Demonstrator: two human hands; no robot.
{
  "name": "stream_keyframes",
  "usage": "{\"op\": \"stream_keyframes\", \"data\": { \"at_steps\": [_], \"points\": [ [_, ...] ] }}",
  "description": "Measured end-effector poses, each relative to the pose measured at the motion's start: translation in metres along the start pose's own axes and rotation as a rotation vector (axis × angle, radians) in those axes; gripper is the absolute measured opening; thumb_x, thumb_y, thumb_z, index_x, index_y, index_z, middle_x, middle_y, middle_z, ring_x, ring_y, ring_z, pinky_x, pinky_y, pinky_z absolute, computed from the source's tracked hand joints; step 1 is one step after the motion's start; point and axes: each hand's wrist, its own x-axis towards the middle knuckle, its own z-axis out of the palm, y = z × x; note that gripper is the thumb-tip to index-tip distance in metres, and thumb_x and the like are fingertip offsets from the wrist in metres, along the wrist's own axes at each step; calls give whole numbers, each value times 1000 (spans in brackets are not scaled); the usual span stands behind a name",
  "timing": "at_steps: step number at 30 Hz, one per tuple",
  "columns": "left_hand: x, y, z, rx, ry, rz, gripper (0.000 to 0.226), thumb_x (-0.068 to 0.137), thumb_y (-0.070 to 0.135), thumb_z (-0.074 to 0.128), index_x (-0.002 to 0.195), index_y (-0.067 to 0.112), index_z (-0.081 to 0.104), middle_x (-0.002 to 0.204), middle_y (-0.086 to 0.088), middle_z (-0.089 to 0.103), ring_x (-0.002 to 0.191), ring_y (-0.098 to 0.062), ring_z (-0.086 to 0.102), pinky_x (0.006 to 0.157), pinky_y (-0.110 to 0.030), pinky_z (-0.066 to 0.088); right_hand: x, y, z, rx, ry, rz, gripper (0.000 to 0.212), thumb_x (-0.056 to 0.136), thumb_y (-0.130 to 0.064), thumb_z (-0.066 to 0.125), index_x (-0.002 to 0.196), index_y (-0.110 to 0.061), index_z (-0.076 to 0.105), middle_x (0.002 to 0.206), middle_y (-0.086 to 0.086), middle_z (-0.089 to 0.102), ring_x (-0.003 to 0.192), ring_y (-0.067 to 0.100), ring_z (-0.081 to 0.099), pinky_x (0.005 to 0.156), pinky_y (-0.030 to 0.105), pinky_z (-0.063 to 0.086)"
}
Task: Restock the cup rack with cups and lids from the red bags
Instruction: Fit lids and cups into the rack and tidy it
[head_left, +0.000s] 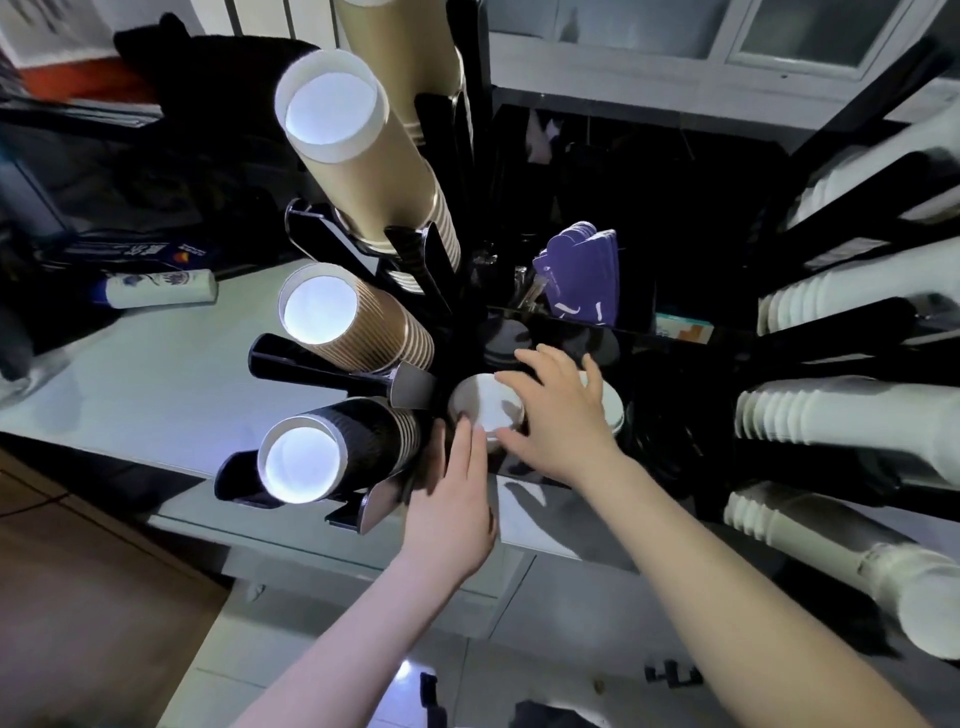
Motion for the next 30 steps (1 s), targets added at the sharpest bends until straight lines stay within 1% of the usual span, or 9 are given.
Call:
{"op": "stream_keyframes", "data": {
  "at_steps": [4,8,11,15,20,23,26,28,30],
  "points": [
    [0,4,3,33,10,-10,85,88,27,46,149,8,-10,159,-8,-8,145,-31,-9,101,-37,41,-9,25,-25,156,144,145,47,76,-32,73,121,-24,61,134,-1,50,128,23,38,103,37,30],
    [5,8,1,73,73,31,81,88,23,46,151,10,-3,159,-13,-4,145,-32,-7,115,-47,10,-16,40,-29,14,-28,334,66,73,-53,70,130,-26,51,134,-1,51,125,26,38,100,39,35],
    [11,7,1,105,60,58,83,90,27,46,150,12,-8,159,-13,-9,146,-29,-6,116,-46,2,-23,39,-20,-45,-79,367,66,74,-57,66,129,-24,49,130,0,54,126,28,35,99,41,33],
    [12,6,1,81,21,59,86,88,30,50,150,13,-6,159,-9,-6,145,-24,-5,116,-45,3,-25,39,-17,28,-18,387,60,70,-49,71,122,-24,53,127,-1,54,122,27,39,97,39,30],
    [8,5,-2,16,41,49,89,88,33,50,149,9,-10,159,-7,-8,145,-20,-7,117,-41,5,-26,41,-24,317,123,383,55,67,-34,78,115,-22,54,129,-2,45,116,22,46,93,30,37],
    [4,7,-8,-81,102,19,92,88,30,48,147,4,-18,158,-10,-12,146,-20,-6,116,-36,21,-25,36,-30,443,271,346,53,66,-33,79,112,-22,55,125,-7,45,107,5,45,88,12,34],
    [1,8,-16,-146,175,-20,96,88,29,49,144,4,-23,158,-9,-15,146,-20,-4,103,-32,39,-17,20,-30,503,303,216,53,67,-32,80,113,-19,56,123,-8,44,100,-10,36,85,-5,24],
    [0,7,-21,-156,180,-11,97,88,28,50,143,4,-26,157,-9,-19,146,-20,-6,100,-32,41,-8,4,-25,494,228,123,55,69,-32,80,116,-15,56,127,-1,46,108,-3,38,89,-1,24],
    [0,6,-23,-159,170,-9,95,89,28,48,144,3,-25,156,-8,-21,146,-20,-7,96,-30,43,1,-8,-15,415,139,62,55,73,-36,77,118,-13,55,132,4,46,122,13,41,102,22,30]
  ]
}}
